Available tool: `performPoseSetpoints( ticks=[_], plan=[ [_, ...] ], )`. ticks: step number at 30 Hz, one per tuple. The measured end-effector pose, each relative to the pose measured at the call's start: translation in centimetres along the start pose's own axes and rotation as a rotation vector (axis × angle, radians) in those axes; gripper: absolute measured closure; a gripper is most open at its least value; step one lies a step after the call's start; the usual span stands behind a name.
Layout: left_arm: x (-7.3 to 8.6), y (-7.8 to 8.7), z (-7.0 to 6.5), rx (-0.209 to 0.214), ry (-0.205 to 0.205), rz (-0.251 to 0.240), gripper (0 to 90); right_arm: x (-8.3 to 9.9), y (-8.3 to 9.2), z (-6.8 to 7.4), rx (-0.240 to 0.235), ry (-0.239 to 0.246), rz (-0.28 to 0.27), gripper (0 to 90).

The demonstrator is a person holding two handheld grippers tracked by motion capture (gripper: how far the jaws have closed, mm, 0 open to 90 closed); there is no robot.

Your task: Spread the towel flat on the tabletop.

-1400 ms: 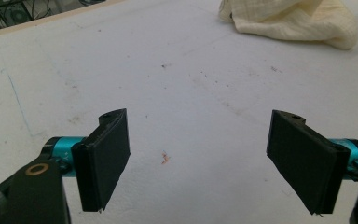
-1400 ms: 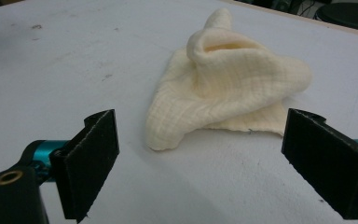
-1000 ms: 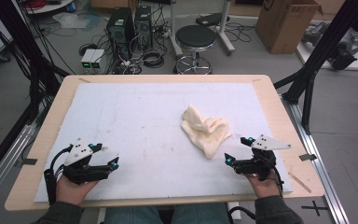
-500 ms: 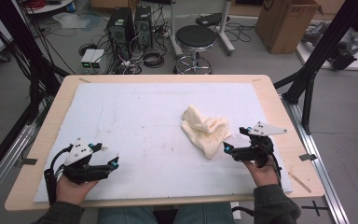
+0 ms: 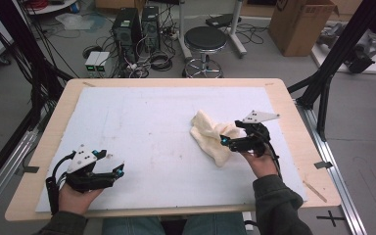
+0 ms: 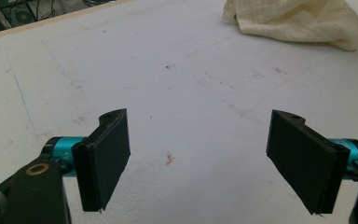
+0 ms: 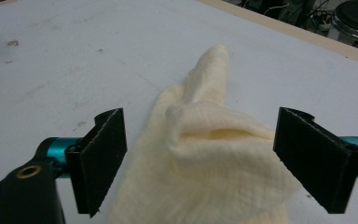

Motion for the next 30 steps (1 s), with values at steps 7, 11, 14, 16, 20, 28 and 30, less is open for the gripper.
performPoseSetpoints(
  ticks=[7,11,14,16,20,28,30],
  plan=[
    [0.0,-0.1,0.1,-0.004,-0.001,0.002,21.7,0.4,-3.0,-0.1,-0.026,0.016,0.084,25.7],
    [0.1,0.0,0.2,-0.005,0.008,0.0,21.7,0.9,-4.4,-0.1,-0.04,0.01,0.122,30.5],
    [0.1,0.0,0.2,-0.006,0.008,0.002,21.6,1.3,-5.2,-0.2,-0.045,0.003,0.149,33.7],
    [0.1,-0.1,0.2,-0.005,0.005,0.004,21.7,1.5,-5.7,-0.3,-0.039,0.004,0.169,35.1],
    [0.1,-0.2,0.2,-0.004,0.004,0.003,21.7,1.9,-6.5,-0.4,-0.036,0.002,0.197,38.7],
    [0.2,-0.2,0.3,-0.004,0.007,0.006,21.7,2.5,-7.5,-0.4,-0.04,0.006,0.23,46.4],
    [0.2,-0.2,0.3,-0.004,0.006,0.007,21.7,2.6,-7.8,-0.4,-0.035,0.003,0.238,48.8]
  ],
)
Point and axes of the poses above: each handheld gripper's, and its own axes: y roughly backward along the jaws, x roughly out of its underside, z roughly to its left, the point moved 4 cm from there along -y, roughly forward along the jaws, and after that the axes turned 4 degrees about x, right-handed, at the moved point
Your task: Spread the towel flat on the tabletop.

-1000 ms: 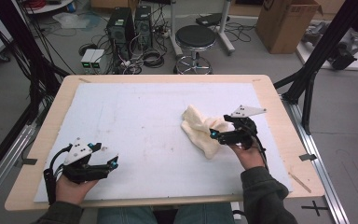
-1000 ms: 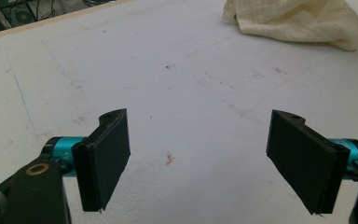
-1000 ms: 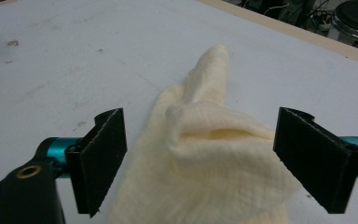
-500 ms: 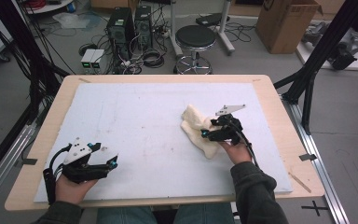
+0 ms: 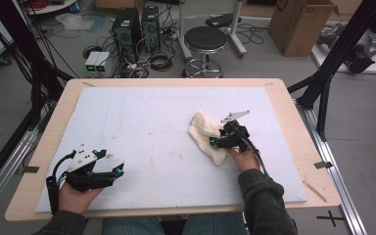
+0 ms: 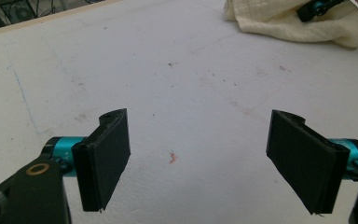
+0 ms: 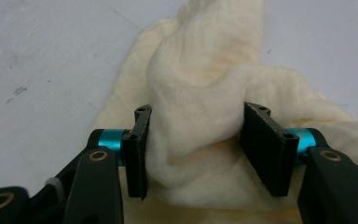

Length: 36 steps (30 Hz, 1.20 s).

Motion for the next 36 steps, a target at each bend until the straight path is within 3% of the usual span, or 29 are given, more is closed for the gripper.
performPoseSetpoints(
  ticks=[9,15,22,28,36],
  plan=[
    [0.0,0.0,0.0,-0.001,-0.006,0.001,21.7,0.2,-0.6,0.5,0.062,0.054,-0.003,65.8],
    [0.0,0.0,0.0,-0.002,-0.007,0.003,21.7,0.2,-0.4,0.4,0.045,0.046,-0.005,75.5],
    [0.0,0.0,0.1,-0.006,-0.003,0.003,21.8,0.0,0.3,0.4,0.027,0.02,-0.021,78.8],
    [0.0,0.0,0.0,-0.003,-0.001,-0.001,21.8,-0.4,1.7,0.6,-0.003,-0.013,-0.066,79.2],
    [0.0,0.0,0.0,-0.008,-0.004,-0.002,21.8,-2.2,4.0,2.3,-0.032,-0.005,-0.141,79.2]
  ],
)
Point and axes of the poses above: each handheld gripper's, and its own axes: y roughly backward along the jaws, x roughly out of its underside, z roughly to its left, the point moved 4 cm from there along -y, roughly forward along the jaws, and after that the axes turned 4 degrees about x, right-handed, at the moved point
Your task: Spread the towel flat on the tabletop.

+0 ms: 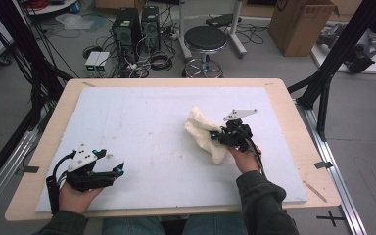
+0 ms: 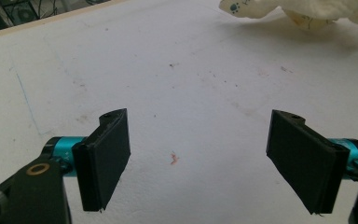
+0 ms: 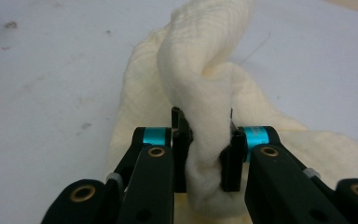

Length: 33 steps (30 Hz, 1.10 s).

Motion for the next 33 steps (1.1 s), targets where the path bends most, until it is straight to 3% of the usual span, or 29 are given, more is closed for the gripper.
performPoseSetpoints(
  ticks=[8,15,18,19,22,28,33],
  plan=[
    [0.0,0.1,0.0,-0.001,0.002,-0.007,21.8,-2.1,0.3,3.0,-0.057,0.022,-0.034,79.1],
    [0.0,0.2,0.1,-0.003,0.001,-0.009,21.8,-4.0,-0.6,6.4,-0.137,0.033,-0.059,78.9],
    [-0.1,0.2,0.1,-0.003,0.002,-0.011,21.8,-4.2,-1.0,6.9,-0.152,0.031,-0.061,78.8],
    [-0.1,0.2,0.1,-0.002,0.001,-0.012,21.8,-4.2,-1.7,7.6,-0.161,0.034,-0.046,78.7],
    [-0.1,0.2,0.1,-0.001,-0.004,-0.012,21.9,-4.2,-2.3,7.9,-0.164,0.03,-0.037,78.6],
    [-0.1,0.1,0.1,0.004,-0.007,-0.008,21.9,-3.5,-5.4,8.5,-0.178,-0.011,0.027,78.0],
    [-0.1,-0.1,0.0,0.01,-0.011,-0.003,21.9,-2.1,-8.2,8.8,-0.134,-0.005,0.088,75.2]
  ],
)
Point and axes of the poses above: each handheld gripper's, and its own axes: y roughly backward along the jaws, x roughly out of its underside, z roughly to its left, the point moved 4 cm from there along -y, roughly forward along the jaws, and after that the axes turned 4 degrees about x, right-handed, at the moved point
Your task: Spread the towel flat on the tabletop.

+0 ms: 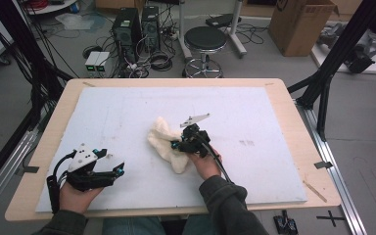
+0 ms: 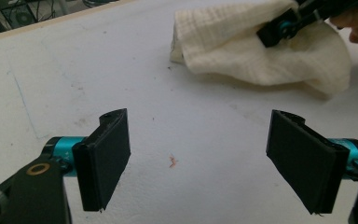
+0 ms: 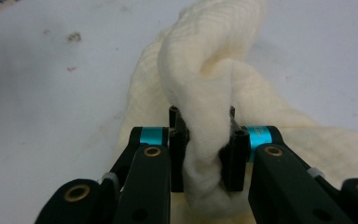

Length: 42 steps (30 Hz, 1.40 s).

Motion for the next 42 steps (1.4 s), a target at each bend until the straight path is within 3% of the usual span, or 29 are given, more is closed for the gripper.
performPoseSetpoints(
  ticks=[3,5,8,9,12,16,17,22,28,34,42],
  plan=[
    [0.0,-0.2,-0.1,0.007,-0.001,0.002,21.9,0.2,-0.6,0.1,0.003,0.007,0.02,72.5],
    [0.0,-0.2,-0.2,0.011,-0.002,0.005,21.9,0.2,-0.8,0.0,0.024,0.015,0.021,65.3],
    [-0.1,-0.4,-0.3,0.02,-0.001,0.004,22.2,-0.1,0.1,-0.2,0.001,0.01,-0.015,49.0],
    [-0.1,-0.5,-0.4,0.023,-0.002,0.002,22.2,-0.1,0.1,-0.2,0.001,0.01,-0.015,49.0],
    [-0.3,-0.9,-0.7,0.039,0.002,-0.003,23.2,-0.4,2.1,-0.2,-0.011,0.037,-0.074,41.6],
    [-0.9,-1.8,-1.5,0.076,-0.003,-0.013,24.3,-0.1,3.7,-0.4,-0.024,0.036,-0.106,39.1],
    [-1.0,-2.0,-1.7,0.089,-0.006,-0.014,25.3,0.4,4.8,-0.5,-0.015,0.048,-0.129,38.5],
    [-1.3,-3.9,-2.8,0.137,-0.034,0.015,28.5,1.9,6.6,-0.8,-0.013,0.067,-0.163,41.6],
    [-1.6,-6.8,-3.8,0.166,-0.081,0.064,39.5,4.3,8.0,-1.0,-0.024,0.101,-0.168,49.3],
    [-1.8,-10.2,-5.0,0.225,-0.126,0.148,48.0,5.1,8.0,-1.5,-0.041,0.124,-0.126,55.7],
    [-1.5,-13.5,-5.0,0.237,-0.15,0.246,56.7,5.7,5.7,-2.8,-0.021,0.14,-0.038,57.4]
  ],
)
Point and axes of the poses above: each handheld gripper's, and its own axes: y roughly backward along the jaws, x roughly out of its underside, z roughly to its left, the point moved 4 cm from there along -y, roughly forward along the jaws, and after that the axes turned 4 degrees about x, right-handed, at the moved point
